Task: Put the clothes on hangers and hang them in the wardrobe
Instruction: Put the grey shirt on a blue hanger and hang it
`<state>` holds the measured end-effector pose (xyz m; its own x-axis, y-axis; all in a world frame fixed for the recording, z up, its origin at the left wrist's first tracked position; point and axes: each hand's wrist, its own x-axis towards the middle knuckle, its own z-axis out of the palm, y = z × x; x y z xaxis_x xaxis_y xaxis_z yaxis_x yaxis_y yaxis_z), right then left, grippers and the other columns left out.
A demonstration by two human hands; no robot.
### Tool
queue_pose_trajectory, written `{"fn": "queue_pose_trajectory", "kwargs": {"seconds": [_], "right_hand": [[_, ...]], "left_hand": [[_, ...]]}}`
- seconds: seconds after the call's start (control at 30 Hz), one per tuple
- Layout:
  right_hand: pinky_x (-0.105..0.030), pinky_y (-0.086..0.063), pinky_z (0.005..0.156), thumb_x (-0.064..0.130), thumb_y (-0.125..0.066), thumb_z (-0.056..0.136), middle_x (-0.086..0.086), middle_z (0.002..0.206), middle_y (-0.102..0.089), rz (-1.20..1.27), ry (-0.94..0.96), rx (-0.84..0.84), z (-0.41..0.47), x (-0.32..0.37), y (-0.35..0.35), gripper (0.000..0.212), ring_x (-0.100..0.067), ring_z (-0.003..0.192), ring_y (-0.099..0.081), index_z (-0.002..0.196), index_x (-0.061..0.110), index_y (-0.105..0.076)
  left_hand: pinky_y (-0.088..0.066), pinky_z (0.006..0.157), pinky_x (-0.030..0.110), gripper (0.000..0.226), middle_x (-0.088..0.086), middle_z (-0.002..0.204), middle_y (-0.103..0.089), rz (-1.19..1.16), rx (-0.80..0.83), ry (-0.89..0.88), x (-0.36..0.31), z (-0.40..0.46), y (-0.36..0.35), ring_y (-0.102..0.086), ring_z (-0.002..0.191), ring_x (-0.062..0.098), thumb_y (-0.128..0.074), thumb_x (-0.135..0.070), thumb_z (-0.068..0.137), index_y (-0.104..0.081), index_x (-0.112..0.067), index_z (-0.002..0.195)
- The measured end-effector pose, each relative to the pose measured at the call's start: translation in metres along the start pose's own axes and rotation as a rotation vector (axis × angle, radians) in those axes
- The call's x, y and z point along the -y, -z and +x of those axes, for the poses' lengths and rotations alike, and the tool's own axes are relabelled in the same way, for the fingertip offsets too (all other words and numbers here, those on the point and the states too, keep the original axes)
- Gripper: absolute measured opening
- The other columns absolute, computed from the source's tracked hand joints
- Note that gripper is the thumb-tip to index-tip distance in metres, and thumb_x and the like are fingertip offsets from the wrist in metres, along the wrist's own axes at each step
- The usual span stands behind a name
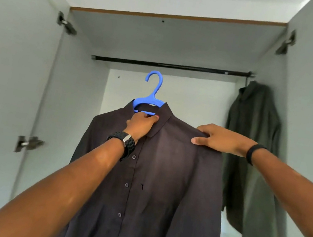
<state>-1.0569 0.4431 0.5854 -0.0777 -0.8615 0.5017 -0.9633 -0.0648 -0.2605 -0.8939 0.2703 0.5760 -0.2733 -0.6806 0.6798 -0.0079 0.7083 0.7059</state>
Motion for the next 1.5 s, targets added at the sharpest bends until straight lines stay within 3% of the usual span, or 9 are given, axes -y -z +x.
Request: {"fn": "queue_pose_trajectory", "kwargs": {"seconds": [0.1,0.27,0.43,0.57,0.73,0.97,1.13,1.3,1.5], "right_hand": [[-0.026,-0.048,0.068,0.032,-0.058,0.094,0.0,0.09,-0.065,0.029,0.004,-0.164,0.006,-0.029,0.012,0.018,-0.014,0.079,-0.062,0.089,0.015,-0.061],[-0.02,-0.048,0.065,0.024,-0.061,0.092,0.001,0.092,-0.069,0.082,-0.024,-0.338,0.037,-0.08,0.047,0.008,-0.011,0.08,-0.066,0.093,0.018,-0.066],[-0.013,-0.035,0.054,0.023,-0.058,0.093,0.001,0.081,-0.061,-0.184,-0.05,-0.676,0.082,-0.122,0.085,0.015,-0.005,0.071,-0.054,0.087,0.012,-0.065],[-0.02,-0.035,0.059,0.022,-0.056,0.094,-0.003,0.085,-0.059,-0.237,-0.076,-0.813,0.117,-0.16,0.102,0.018,-0.014,0.076,-0.053,0.088,0.007,-0.063],[-0.023,-0.036,0.071,0.021,-0.055,0.094,-0.009,0.092,-0.061,-0.28,-0.133,-0.937,0.158,-0.198,0.116,0.018,-0.021,0.083,-0.053,0.092,0.006,-0.065],[-0.025,-0.036,0.072,0.018,-0.053,0.093,-0.016,0.099,-0.059,-0.327,-0.244,-1.105,0.216,-0.241,0.135,0.023,-0.026,0.083,-0.05,0.095,-0.003,-0.063],[-0.029,-0.04,0.071,0.012,-0.05,0.092,-0.021,0.102,-0.056,-0.363,-0.271,-1.198,0.255,-0.258,0.154,0.024,-0.029,0.081,-0.05,0.095,-0.009,-0.059],[-0.03,-0.041,0.072,0.005,-0.045,0.088,-0.017,0.094,-0.047,-0.372,-0.267,-1.262,0.292,-0.278,0.166,0.02,-0.031,0.079,-0.048,0.068,0.004,-0.041],[-0.031,-0.041,0.075,0.006,-0.047,0.09,-0.013,0.096,-0.043,-0.423,-0.259,-1.27,0.324,-0.317,0.178,0.01,-0.03,0.083,-0.046,0.081,0.002,-0.044]], "left_hand": [[-0.039,0.1,0.049,0.048,0.007,0.063,-0.05,0.056,-0.027,-0.056,-0.001,0.03,-0.041,-0.051,0.077,0.036,-0.054,-0.04,0.093,-0.038,-0.015,0.055],[-0.032,0.106,0.045,0.059,0.024,0.108,-0.064,0.111,-0.059,-0.114,0.004,0.098,-0.117,-0.054,0.109,0.038,-0.041,-0.049,0.096,-0.064,0.006,0.1],[-0.039,0.101,0.045,0.06,0.036,0.122,-0.05,-0.021,-0.07,-0.232,-0.012,0.165,-0.185,-0.051,0.111,0.046,-0.046,-0.042,0.096,-0.056,0.017,0.103],[-0.024,0.113,0.03,0.054,0.013,0.151,-0.019,-0.098,-0.058,-0.417,-0.013,0.197,-0.237,-0.029,0.138,0.026,-0.048,-0.03,0.098,-0.035,-0.004,0.142],[-0.013,0.116,0.03,0.067,0.011,0.16,0.001,-0.137,-0.073,-0.566,0.001,0.229,-0.305,-0.009,0.146,0.026,-0.044,-0.024,0.099,-0.004,-0.018,0.153],[-0.01,0.119,0.045,0.06,0.002,0.16,-0.011,-0.076,0.286,-0.54,0.037,0.292,-0.386,-0.009,0.147,0.02,-0.028,-0.051,0.099,-0.015,-0.026,0.152],[-0.014,0.119,0.042,0.064,0.006,0.159,-0.012,-0.035,0.432,-0.575,0.047,0.323,-0.425,-0.013,0.146,0.025,-0.028,-0.052,0.099,-0.007,-0.024,0.153],[-0.018,0.118,0.04,0.055,0.012,0.154,-0.025,-0.013,0.415,-0.645,0.051,0.356,-0.451,-0.022,0.143,0.031,-0.031,-0.037,0.103,-0.013,-0.022,0.153],[-0.027,0.113,0.042,0.041,0.017,0.144,-0.036,0.081,0.347,-0.644,0.051,0.392,-0.478,-0.032,0.135,0.035,-0.03,-0.034,0.103,-0.044,-0.019,0.138]]}}
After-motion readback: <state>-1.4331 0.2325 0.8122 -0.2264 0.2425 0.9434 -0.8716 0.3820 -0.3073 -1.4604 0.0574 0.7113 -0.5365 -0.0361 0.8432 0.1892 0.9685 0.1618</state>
